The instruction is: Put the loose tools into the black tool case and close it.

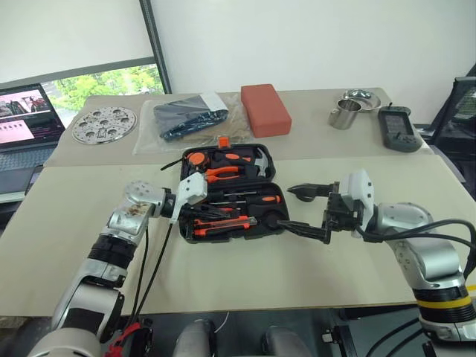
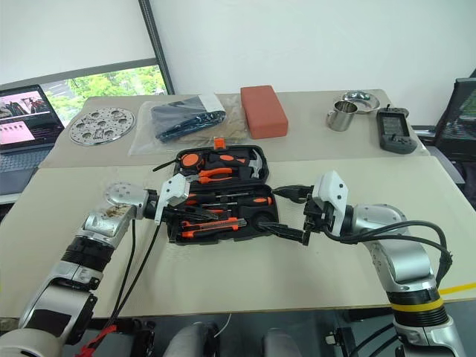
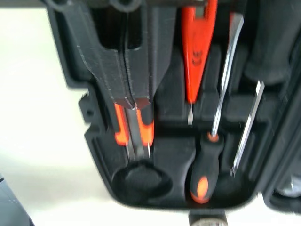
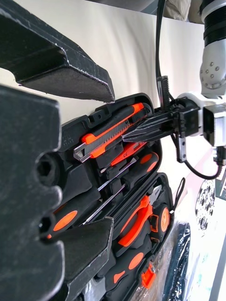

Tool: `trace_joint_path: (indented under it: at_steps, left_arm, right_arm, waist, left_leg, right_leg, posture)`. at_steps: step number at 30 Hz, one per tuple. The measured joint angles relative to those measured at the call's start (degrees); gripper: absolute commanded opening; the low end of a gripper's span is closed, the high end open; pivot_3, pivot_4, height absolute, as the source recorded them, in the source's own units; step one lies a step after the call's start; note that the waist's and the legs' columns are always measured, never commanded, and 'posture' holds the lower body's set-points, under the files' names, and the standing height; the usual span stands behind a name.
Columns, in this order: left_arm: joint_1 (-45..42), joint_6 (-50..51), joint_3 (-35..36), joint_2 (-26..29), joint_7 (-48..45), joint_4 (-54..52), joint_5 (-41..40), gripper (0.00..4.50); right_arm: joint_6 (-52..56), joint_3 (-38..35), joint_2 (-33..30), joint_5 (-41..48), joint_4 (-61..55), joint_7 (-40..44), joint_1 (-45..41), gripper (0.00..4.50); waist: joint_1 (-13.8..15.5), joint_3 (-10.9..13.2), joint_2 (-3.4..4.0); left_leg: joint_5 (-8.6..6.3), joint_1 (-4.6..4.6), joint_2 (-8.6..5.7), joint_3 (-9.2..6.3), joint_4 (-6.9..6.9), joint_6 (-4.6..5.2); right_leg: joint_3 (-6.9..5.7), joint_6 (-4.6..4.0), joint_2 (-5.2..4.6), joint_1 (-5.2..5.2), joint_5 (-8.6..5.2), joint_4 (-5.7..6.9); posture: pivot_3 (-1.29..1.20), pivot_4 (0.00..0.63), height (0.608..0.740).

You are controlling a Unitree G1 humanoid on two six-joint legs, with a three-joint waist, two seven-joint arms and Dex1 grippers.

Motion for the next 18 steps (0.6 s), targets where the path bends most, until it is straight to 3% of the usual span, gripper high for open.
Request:
trace_joint_path:
  at_steps: [6,18]
  left_arm:
    - [-0.1,-4.2,0.1,-1.0,-0.2,2.4,0.4,0.05]
    - [0.2,-2.9,0.3,-2.6,-2.0,1.5,-0.8,0.05]
  right_arm:
    - [-1.4,0.0,0.0,-0.5,1.0,0.2,0.2,4.5]
    - [-2.2,0.0,0.0,-0.6,2.1,0.7,0.6,4.5]
  waist:
    - [0.0,0.0,0.01]
    - [0.1,0.0,0.01]
  left_leg:
    - [0.0,0.01,-0.01,0.0,0.0,0.0]
    - [0.0,0.0,-0.02,-0.02,0.02,0.0]
  right_leg:
    - [0.0,0.0,-0.01,0.02,0.0,0.0]
    - [0.0,0.0,0.0,0.03,0.0,0.01]
  posture:
    - [0.0,0.15,0.74]
    - [0.0,0.15,0.74]
